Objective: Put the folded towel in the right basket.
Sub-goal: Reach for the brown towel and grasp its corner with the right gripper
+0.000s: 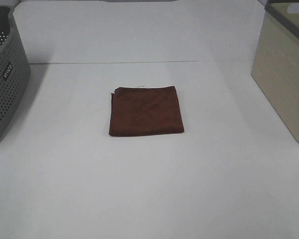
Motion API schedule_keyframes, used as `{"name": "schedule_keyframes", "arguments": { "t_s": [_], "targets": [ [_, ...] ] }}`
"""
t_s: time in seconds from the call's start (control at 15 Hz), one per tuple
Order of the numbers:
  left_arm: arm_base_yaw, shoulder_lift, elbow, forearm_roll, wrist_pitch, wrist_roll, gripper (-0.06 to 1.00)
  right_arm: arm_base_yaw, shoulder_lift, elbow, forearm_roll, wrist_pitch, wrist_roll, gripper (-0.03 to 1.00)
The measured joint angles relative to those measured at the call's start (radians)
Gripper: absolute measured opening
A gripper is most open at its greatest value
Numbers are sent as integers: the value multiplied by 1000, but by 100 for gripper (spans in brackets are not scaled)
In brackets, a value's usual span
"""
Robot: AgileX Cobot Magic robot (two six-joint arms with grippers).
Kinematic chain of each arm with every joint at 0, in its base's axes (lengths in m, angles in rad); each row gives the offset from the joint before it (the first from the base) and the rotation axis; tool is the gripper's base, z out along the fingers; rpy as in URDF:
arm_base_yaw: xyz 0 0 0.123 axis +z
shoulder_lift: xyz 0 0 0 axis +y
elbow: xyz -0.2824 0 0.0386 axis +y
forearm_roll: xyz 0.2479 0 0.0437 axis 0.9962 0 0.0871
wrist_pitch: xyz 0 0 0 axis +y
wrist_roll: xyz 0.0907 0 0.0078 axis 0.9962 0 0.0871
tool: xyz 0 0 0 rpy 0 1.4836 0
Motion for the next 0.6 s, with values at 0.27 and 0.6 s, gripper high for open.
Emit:
{"name": "schedule_keyframes", "arguments": {
  "t_s": [0.27, 0.6],
  "targets": [
    [0, 0, 0, 0, 0, 0, 88, 0, 0, 0, 0, 0, 0, 78],
    [0, 0, 0, 0, 0, 0, 88, 0, 29, -2, 0, -1, 8, 77]
  ]
}}
